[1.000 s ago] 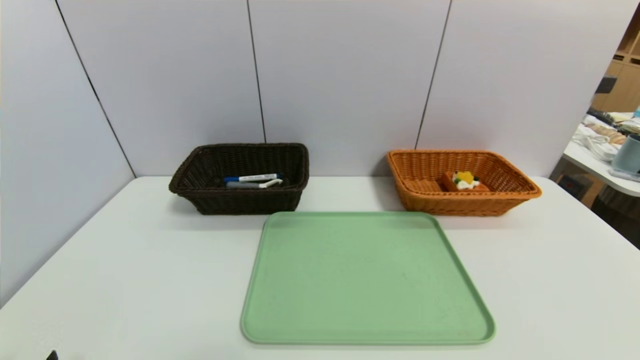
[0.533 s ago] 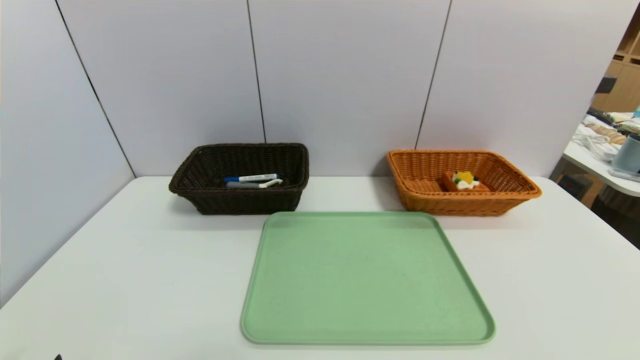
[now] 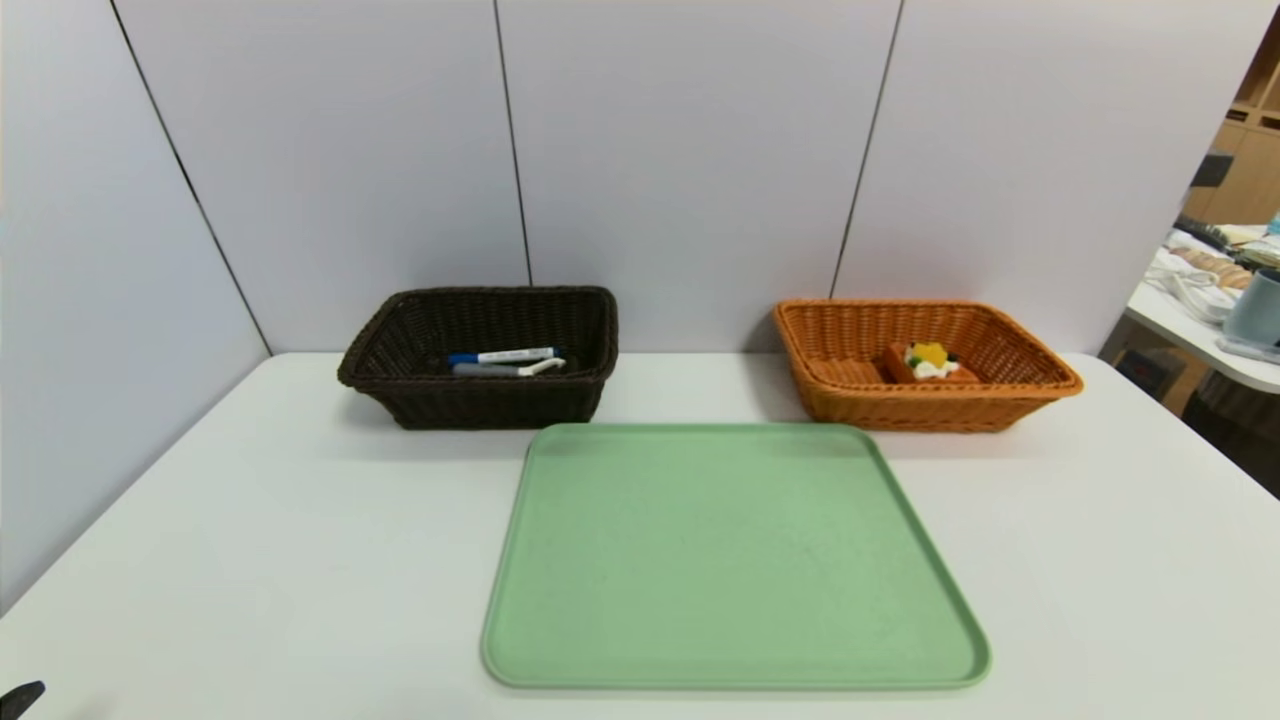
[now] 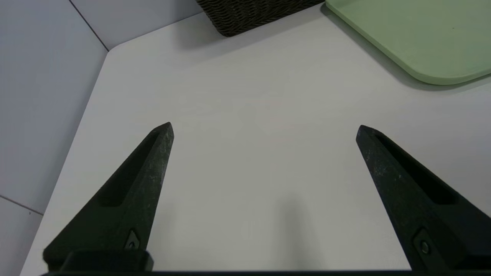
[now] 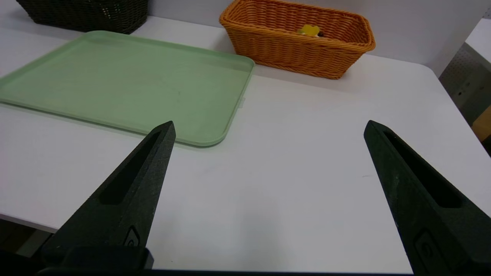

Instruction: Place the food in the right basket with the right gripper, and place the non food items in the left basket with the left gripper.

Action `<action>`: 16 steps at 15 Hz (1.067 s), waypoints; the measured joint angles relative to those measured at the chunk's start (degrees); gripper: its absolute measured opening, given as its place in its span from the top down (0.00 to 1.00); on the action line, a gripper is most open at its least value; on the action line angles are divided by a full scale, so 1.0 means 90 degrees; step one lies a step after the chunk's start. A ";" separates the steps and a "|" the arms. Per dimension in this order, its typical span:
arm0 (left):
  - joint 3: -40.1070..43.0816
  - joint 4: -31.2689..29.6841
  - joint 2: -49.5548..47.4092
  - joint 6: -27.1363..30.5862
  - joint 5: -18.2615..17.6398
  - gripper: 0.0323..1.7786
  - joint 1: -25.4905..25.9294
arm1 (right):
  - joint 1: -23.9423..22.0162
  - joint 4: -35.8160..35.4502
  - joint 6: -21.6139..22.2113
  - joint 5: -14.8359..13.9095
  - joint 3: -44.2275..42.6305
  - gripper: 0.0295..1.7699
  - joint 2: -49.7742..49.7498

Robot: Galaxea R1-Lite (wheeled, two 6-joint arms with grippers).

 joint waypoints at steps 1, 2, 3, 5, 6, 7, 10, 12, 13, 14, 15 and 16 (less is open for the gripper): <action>0.0000 0.0107 -0.0134 0.0012 -0.0047 0.05 0.0083 | 0.0004 -0.0001 0.0003 -0.0024 0.0104 0.04 -0.0131; -0.0003 0.0289 -0.0331 0.0015 -0.0116 0.05 0.0192 | 0.0007 -0.0035 0.0015 -0.0031 0.0172 0.04 -0.0215; -0.0005 0.0475 -0.0503 0.0018 -0.0096 0.05 0.0272 | 0.0007 -0.0043 -0.0015 -0.0028 0.0228 0.04 -0.0275; -0.0005 0.0649 -0.0765 0.0015 0.0081 0.05 0.0347 | 0.0009 -0.0106 -0.0030 -0.0051 0.0423 0.04 -0.0345; -0.0003 0.0723 -0.0872 -0.0004 0.0118 0.05 0.0356 | 0.0009 -0.0259 -0.0037 -0.0102 0.0557 0.04 -0.0364; -0.0003 0.0870 -0.0971 -0.0047 0.0158 0.05 0.0362 | 0.0009 -0.0546 -0.0049 -0.0169 0.0744 0.04 -0.0377; 0.0000 0.1248 -0.1222 -0.0410 0.0205 0.05 0.0368 | 0.0007 -0.1787 -0.0089 -0.0402 0.1489 0.04 -0.0385; 0.0000 0.1257 -0.1367 -0.0773 0.0268 0.05 0.0368 | 0.0007 -0.2475 -0.0104 -0.0628 0.1948 0.04 -0.0387; 0.0000 0.1257 -0.1449 -0.0905 0.0352 0.05 0.0368 | 0.0007 -0.2701 -0.0122 -0.0790 0.2162 0.04 -0.0387; 0.0000 0.1266 -0.1518 -0.1015 0.0387 0.05 0.0368 | 0.0007 -0.2866 -0.0153 -0.0978 0.2339 0.04 -0.0387; 0.0000 0.1266 -0.1559 -0.1051 0.0391 0.05 0.0368 | 0.0007 -0.2866 -0.0192 -0.1185 0.2469 0.04 -0.0387; 0.0000 0.1273 -0.1590 -0.1061 0.0397 0.05 0.0368 | 0.0009 -0.2851 -0.0211 -0.1276 0.2533 0.04 -0.0385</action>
